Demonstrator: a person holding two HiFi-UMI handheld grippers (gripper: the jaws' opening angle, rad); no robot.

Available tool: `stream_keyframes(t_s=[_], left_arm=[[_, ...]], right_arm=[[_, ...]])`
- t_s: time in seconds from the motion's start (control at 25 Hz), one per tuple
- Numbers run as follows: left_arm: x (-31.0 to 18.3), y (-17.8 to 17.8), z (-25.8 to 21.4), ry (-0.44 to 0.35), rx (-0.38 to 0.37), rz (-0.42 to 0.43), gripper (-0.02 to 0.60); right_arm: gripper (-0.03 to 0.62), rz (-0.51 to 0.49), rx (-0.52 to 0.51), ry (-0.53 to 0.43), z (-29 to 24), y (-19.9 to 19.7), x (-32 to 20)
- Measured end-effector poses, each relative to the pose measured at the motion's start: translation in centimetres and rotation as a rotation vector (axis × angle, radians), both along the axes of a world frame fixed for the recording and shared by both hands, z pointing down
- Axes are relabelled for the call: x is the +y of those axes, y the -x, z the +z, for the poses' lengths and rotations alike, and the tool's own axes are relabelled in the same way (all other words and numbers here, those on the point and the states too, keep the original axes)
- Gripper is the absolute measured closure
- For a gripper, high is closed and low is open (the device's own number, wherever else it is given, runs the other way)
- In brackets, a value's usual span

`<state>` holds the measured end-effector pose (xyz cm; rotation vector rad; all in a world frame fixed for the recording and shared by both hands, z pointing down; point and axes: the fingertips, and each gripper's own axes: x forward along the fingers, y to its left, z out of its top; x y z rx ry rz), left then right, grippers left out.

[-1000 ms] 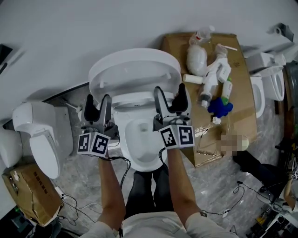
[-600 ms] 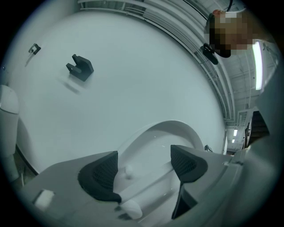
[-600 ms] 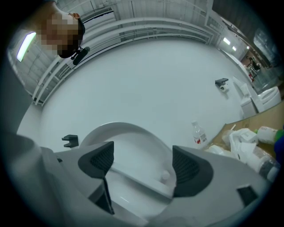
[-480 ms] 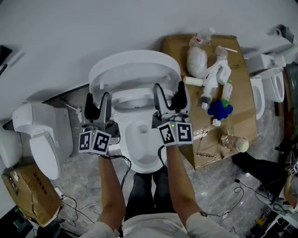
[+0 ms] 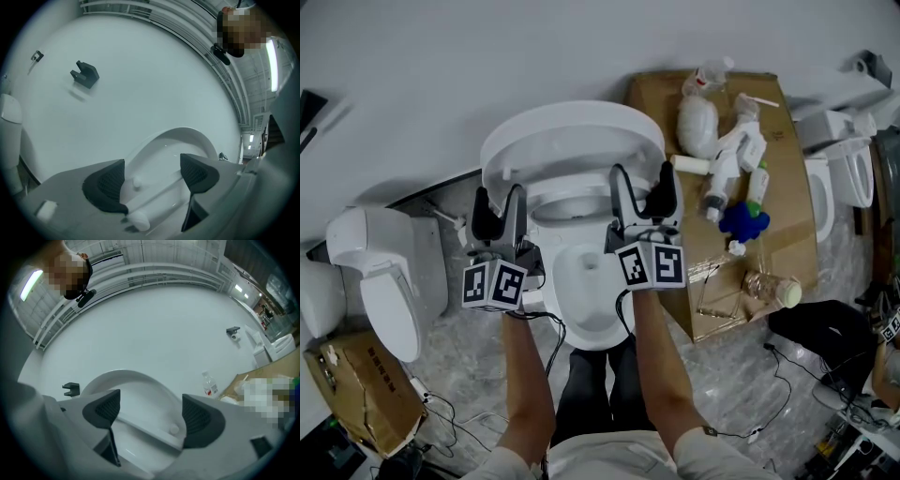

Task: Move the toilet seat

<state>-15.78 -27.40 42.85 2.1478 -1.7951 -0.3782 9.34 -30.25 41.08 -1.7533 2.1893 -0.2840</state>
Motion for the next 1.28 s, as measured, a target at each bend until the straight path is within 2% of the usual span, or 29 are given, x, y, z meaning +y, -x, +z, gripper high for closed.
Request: stream_keyframes(t_s=[0.24,0.4,0.56,0.64,0.8,1.0,1.12,1.16,1.2,1.28], left_arm=[[0.4,-0.2,-0.5,0.004,-0.071,-0.004,0.232],[1.0,0.0,-0.6,0.013,-0.112,-0.025,0.233],[1.7,-0.3,-0.7,0.021,-0.149,-0.024,0.272],[2.0,-0.8,-0.9,0.027,-0.190,-0.020,0.308],[2.9,-2.4,-1.5,0.038,-0.246,0.016,0.390],[4.8,-3.6,-3.8,0.028,-0.292,0.030,0.473],[6.1,-4.5,-5.7,0.012,-0.301,0.060,0.499],[6.5,-4.7,-6.4,0.006,-0.306,0.064,0.516],[7.0,-4.8,-7.1,0.000,-0.312,0.066,0.557],[8.2,-5.1,-8.5,-0.011,-0.321,0.082,0.581]], right_arm=[[0.181,-0.019,0.014,0.013,-0.1,0.1,0.1],[0.181,-0.043,0.074,0.021,-0.3,0.0,0.3],[0.191,-0.083,0.164,0.022,-0.7,0.4,0.9],[0.217,-0.117,0.232,0.015,-1.1,1.0,1.6],[0.360,-0.175,0.330,-0.011,-2.6,2.5,3.6],[0.460,-0.216,0.343,-0.031,-5.5,3.1,6.2],[0.487,-0.243,0.333,-0.040,-7.2,3.2,8.2],[0.494,-0.250,0.332,-0.043,-7.7,3.2,8.9],[0.541,-0.256,0.333,-0.047,-8.3,3.3,9.6],[0.554,-0.278,0.330,-0.052,-9.5,3.4,11.2]])
